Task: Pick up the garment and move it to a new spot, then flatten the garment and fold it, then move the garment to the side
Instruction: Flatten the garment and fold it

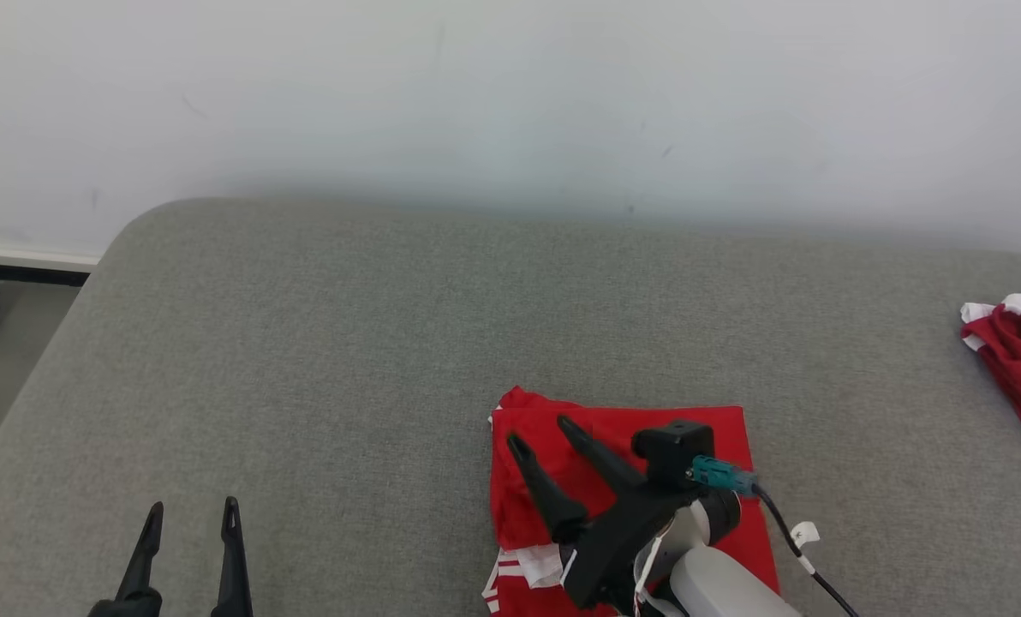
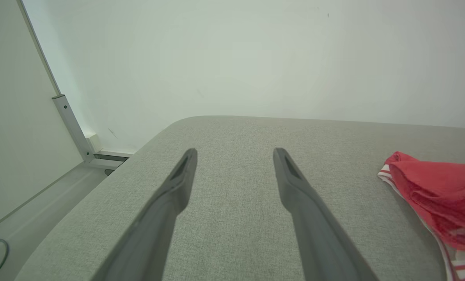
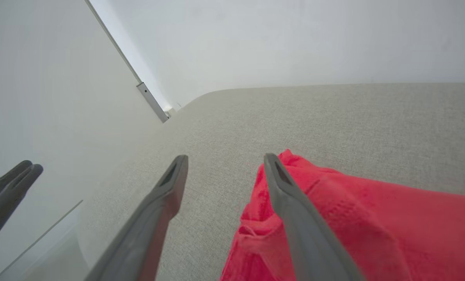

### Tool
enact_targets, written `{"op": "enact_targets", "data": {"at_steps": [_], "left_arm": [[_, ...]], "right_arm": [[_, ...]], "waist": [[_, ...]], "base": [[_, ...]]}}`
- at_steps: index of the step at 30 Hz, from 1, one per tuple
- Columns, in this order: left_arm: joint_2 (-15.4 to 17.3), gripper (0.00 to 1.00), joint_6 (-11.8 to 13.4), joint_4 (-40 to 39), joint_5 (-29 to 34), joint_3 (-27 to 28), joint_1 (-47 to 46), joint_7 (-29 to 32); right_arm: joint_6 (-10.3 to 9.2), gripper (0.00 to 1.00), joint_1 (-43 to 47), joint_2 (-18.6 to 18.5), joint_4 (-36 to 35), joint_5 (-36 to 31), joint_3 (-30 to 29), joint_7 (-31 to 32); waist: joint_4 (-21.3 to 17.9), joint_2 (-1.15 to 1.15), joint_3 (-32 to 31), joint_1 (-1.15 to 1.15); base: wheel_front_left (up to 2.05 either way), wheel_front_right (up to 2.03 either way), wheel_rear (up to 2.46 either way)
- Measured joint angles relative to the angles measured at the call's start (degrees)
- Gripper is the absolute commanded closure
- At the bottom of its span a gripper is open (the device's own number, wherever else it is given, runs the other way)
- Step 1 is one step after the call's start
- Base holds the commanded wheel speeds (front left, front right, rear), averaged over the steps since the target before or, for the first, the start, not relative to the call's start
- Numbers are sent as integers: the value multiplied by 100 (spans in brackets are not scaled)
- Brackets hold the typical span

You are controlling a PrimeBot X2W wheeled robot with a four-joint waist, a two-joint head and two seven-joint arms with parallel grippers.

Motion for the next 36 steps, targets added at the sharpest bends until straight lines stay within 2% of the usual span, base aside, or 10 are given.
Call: {"op": "enact_targets", "data": {"at_steps": [4,10,17,25,33,34,35,36], "left_arm": [[-1,0,10,-19,0,66,33,0],[-1,0,43,-129,5,131,109,0],[-4,0,57,-211,14,181,121,0],[-11,0,56,-218,36,162,127,0],[-31,0,46,-144,38,36,99,0],[-35,0,46,-133,37,30,93,0],[-38,0,44,-114,33,32,87,0],[-36,0,20,-54,13,38,66,0]], "right_arm": [[0,0,-46,-176,-427,182,-34,-347],[0,0,30,-731,-1020,166,-643,-630],[0,0,486,-1042,-1220,68,-1103,-305],[0,0,706,-1098,-1214,181,-649,245],[0,0,384,-1237,-650,584,56,664],[0,37,341,-1238,-556,710,119,705],[0,78,294,-1249,-482,788,211,743],[0,100,214,-1265,-412,903,386,726]], "waist": [[-110,0,-51,0],[-312,0,-91,0],[-484,0,-81,0],[-439,-1,-30,0],[-210,-1,40,0],[-177,-1,46,0],[-147,-1,50,0],[-90,-1,56,0]], "base": [[0,0,0],[0,0,0],[0,0,0],[0,0,0],[0,0,0],[0,0,0],[0,0,0],[0,0,0]]}}
